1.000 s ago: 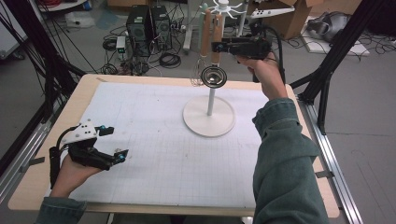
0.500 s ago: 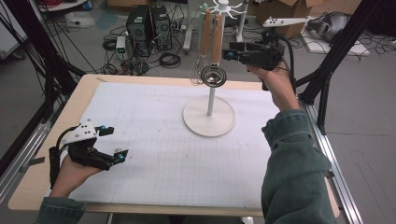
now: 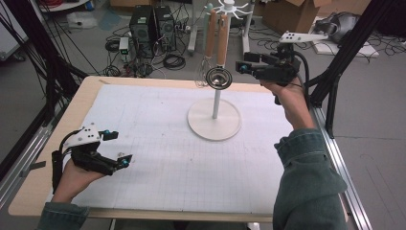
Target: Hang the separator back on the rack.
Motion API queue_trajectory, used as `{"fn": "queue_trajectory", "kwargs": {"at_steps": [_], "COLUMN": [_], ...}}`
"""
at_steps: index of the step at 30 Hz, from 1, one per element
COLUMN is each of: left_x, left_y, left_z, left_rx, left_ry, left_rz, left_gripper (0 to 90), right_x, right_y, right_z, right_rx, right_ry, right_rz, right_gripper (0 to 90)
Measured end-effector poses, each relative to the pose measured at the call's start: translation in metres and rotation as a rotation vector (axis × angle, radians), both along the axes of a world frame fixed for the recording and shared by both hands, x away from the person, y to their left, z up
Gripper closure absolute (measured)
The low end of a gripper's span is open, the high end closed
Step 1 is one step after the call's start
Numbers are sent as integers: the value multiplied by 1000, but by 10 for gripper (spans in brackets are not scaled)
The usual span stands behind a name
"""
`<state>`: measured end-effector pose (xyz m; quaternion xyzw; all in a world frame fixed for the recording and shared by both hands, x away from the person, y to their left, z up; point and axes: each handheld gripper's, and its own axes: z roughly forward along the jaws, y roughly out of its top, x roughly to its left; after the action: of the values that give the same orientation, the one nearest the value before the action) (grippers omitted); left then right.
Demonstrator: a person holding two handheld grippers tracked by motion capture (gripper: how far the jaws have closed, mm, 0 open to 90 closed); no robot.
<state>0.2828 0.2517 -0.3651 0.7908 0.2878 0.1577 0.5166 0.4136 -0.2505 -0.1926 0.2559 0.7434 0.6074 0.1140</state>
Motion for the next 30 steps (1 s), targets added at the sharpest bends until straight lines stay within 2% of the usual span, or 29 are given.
{"fn": "queue_trajectory", "kwargs": {"at_steps": [7,17,25,30], "left_x": [1,2,2,2], "left_y": [1,1,3,3], "left_z": [-2,-4,-4,-5], "left_rx": [-4,2,-2,-2], "left_ry": [9,13,12,14], "left_rz": [-1,1,6,8], "left_gripper": [17,17,17,17], "right_x": [-11,-23,-34,-41], "right_y": [-5,-17,-24,-25], "right_z": [-16,-31,-48,-57], "right_rx": [0,-2,15,23], "right_ry": [-12,-19,-36,-23], "right_rz": [-31,-106,-105,-101], "right_gripper": [300,220,218,207]}}
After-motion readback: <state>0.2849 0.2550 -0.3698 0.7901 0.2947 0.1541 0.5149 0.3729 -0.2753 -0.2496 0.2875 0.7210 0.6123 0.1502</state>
